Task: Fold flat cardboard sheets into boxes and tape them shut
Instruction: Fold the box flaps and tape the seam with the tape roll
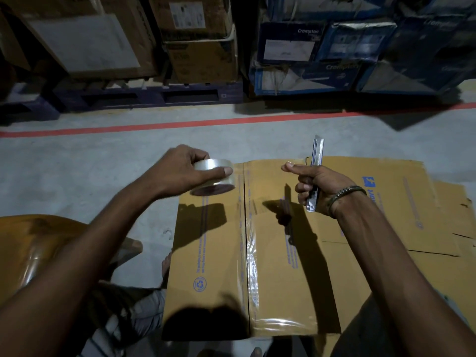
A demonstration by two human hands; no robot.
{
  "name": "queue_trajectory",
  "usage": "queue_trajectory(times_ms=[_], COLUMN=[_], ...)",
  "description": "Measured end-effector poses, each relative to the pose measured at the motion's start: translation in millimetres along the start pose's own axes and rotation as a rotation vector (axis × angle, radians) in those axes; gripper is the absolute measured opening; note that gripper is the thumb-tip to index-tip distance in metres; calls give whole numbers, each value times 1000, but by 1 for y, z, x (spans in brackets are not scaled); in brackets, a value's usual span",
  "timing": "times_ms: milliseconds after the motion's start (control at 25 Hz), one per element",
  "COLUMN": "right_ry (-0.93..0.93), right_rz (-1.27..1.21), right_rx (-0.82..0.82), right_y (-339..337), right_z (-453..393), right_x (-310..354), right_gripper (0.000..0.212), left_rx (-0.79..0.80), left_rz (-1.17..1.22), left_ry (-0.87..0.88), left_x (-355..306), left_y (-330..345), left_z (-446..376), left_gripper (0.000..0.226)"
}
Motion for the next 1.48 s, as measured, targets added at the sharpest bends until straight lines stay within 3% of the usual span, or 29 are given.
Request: queue_trajectory(times_ms=[160, 280, 480, 560, 680, 760, 840, 960, 1120, 1200, 1360, 1480], right_ry=[11, 48, 39, 44, 22, 29, 44, 93, 0, -24, 20, 10], right_rz=[-26, -10, 208, 200, 125, 121, 162, 186, 205, 180, 121, 128], right_rx=[-4, -18, -215, -241, -226, -241, -256, -293, -437, -476, -462, -438], right_y=[1, -3, -20, -22, -27, -34, -40, -44, -53, -61, -72, -71], right_z=[-13, -29, -59, -69, -75, -77, -79, -77, -74, -74, -77, -75], right_x=[5, 9, 11, 11, 19, 23, 21, 21, 32, 33, 30, 31], right_gripper=[28, 30, 46, 39, 50, 61, 57, 29, 36, 36, 41, 36], left_rx=[149, 184, -3, 6, 6, 10, 8, -72, -223, -139, -66, -61], left_rz=[98, 100, -101, -22, 132, 96, 28, -63, -224, -127, 384, 313], left_ry=[71, 85, -12, -2, 53, 12, -26, -29, -125, -128, 0, -13], left_x=[-8, 17, 80, 96, 111, 120, 128, 122, 119, 122, 131, 141], left_y=[-33, -40, -29, -33, -43, -44, -37, -37, -43, -41, -46, -52], left_z=[-10, -28, -58, -65, -70, -73, -79, -94, -105, -103, -88, -86], left_gripper=[26, 33, 51, 52, 43, 36, 29, 30, 46, 48, 38, 36])
Point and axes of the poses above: each hand's wrist, its own z-axis away from the middle knuckle, its own y-axis out of the palm, x = y × z, the point moved 2 cm from there along -z, towards the middle knuckle, and after that the axes turned 11 degrees about x, right-handed, at the moved point
